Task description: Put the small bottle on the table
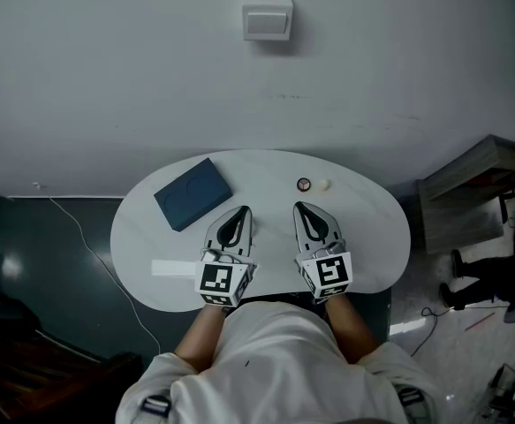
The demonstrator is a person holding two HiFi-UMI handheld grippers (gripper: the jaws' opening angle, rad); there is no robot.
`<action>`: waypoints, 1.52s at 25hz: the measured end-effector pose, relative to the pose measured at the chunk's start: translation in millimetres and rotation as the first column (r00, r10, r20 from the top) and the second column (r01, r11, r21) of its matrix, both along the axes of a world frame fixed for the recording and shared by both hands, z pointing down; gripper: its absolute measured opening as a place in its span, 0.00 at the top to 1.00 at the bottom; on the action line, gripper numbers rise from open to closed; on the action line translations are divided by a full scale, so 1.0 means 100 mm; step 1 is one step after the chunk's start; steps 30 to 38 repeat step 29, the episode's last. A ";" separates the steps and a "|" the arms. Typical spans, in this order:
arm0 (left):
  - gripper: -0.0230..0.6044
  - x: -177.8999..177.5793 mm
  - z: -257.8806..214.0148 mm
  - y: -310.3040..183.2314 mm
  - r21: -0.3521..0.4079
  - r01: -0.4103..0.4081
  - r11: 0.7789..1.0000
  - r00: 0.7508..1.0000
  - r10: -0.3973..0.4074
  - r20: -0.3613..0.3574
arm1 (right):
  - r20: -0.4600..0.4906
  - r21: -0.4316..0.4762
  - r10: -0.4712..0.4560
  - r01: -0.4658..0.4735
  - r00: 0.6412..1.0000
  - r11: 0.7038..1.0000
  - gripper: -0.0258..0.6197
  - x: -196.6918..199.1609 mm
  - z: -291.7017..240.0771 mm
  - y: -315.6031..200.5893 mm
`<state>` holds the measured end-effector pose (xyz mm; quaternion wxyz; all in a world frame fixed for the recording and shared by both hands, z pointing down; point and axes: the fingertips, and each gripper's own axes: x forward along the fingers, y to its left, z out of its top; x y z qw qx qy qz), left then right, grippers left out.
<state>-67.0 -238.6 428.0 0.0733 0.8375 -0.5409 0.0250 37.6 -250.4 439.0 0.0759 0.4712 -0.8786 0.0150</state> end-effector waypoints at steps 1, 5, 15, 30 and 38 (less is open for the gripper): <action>0.93 0.00 0.00 0.00 0.000 0.000 1.000 1.000 0.000 0.000 | -0.001 0.000 -0.001 0.001 1.000 1.000 0.96 0.00 0.00 -0.01; 0.93 0.00 0.01 -0.01 -0.001 0.001 1.000 1.000 -0.001 0.001 | -0.010 0.004 -0.010 0.010 1.000 1.000 0.96 -0.02 -0.01 -0.01; 0.93 -0.05 0.05 -0.04 -0.009 0.012 1.000 1.000 -0.012 0.005 | -0.015 0.002 -0.011 0.011 1.000 1.000 0.96 -0.03 0.01 -0.04; 0.93 -0.11 0.09 -0.04 -0.022 0.024 0.999 1.000 -0.024 0.007 | -0.022 -0.010 -0.015 0.014 1.000 1.000 0.96 -0.03 0.05 -0.03; 0.93 -0.11 0.09 -0.04 -0.022 0.024 0.999 1.000 -0.024 0.007 | -0.022 -0.010 -0.015 0.014 1.000 1.000 0.96 -0.03 0.05 -0.03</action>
